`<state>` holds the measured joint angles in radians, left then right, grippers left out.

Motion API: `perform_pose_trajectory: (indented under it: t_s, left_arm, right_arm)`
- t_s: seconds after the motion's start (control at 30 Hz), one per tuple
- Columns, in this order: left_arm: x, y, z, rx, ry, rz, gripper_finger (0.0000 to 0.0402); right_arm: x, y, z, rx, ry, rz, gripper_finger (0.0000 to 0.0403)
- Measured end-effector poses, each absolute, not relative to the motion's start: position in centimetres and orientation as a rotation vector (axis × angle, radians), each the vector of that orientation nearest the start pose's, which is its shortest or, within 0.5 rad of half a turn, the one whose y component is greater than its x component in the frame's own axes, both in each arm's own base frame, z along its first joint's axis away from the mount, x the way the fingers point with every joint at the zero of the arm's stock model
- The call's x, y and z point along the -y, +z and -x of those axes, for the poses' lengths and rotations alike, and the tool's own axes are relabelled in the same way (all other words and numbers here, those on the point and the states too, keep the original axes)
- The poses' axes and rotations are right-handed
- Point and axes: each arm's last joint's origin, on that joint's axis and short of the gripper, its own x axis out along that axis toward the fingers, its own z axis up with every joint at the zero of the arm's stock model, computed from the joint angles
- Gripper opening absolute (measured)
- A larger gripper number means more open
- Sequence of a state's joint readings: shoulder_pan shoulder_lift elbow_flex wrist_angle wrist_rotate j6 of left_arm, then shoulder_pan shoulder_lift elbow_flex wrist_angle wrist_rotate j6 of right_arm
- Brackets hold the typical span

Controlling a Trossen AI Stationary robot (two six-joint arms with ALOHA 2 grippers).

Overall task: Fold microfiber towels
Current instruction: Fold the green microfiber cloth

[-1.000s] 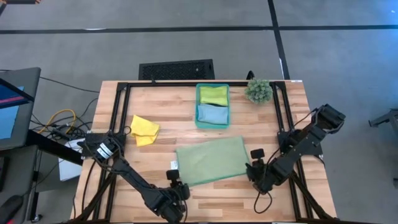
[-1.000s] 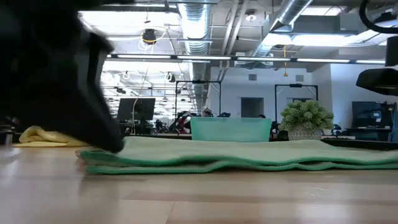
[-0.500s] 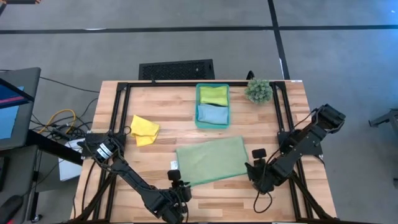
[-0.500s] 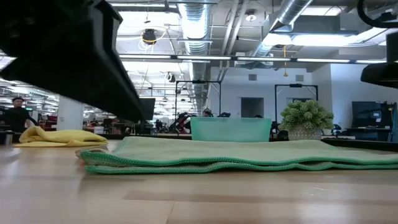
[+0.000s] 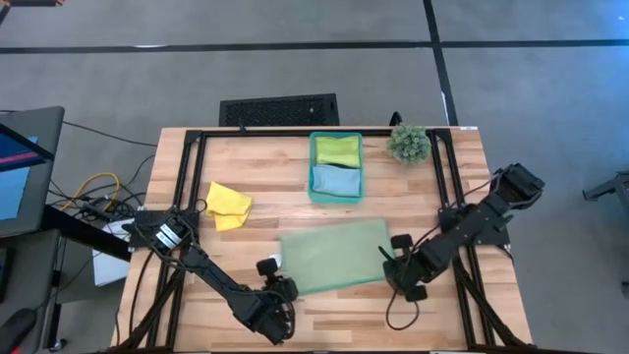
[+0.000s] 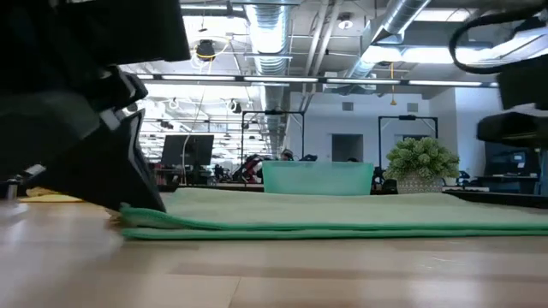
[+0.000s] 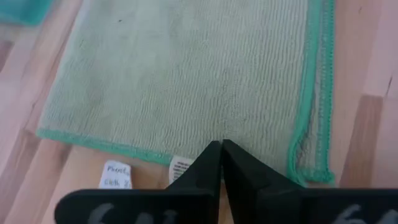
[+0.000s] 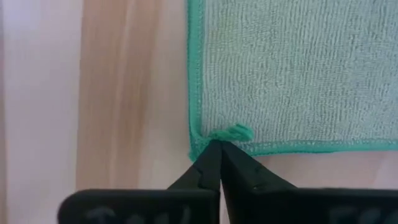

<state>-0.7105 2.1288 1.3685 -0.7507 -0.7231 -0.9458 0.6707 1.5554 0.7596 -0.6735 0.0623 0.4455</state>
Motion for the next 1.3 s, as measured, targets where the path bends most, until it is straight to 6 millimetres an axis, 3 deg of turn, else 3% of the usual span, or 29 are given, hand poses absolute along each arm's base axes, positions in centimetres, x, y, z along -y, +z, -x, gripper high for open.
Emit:
perform_pose_trajectory:
  t_s: [0.2, 0.4, 0.63, 0.8, 1.03, 1.17, 1.3]
  left_arm:
    - [24.2, 12.0, -30.8, -0.957, 0.465, -0.164, 0.0002]
    - [24.8, 13.5, -31.7, -0.9, 0.445, -0.197, 0.0]
    - [24.1, 12.5, -31.5, -0.936, 0.464, -0.151, 0.0]
    - [24.2, 11.4, -31.7, -0.932, 0.389, -0.102, 0.0]
    - [25.3, 11.9, -32.4, -0.941, 0.224, -0.093, 0.0]
    - [25.9, 13.1, -32.0, -0.956, 0.247, -0.16, 0.0]
    - [26.8, 15.7, -31.6, -0.801, 0.337, -0.249, 0.0]
  right_arm:
    - [-15.6, 14.0, -18.0, -1.485, 0.17, 0.169, 0.0054]
    - [-16.2, 16.1, -18.4, -1.477, 0.185, 0.166, 0.0089]
    - [-15.6, 18.2, -18.6, -1.25, 0.126, 0.228, 0.0128]
    - [-15.1, 16.6, -19.1, -1.157, 0.139, 0.148, 0.0124]
    - [-14.3, 13.3, -17.9, -1.324, 0.197, 0.053, 0.0103]
    - [-14.9, 13.2, -17.5, -1.335, 0.24, 0.013, 0.0093]
    - [-16.3, 14.3, -18.0, -1.237, 0.374, 0.029, 0.0086]
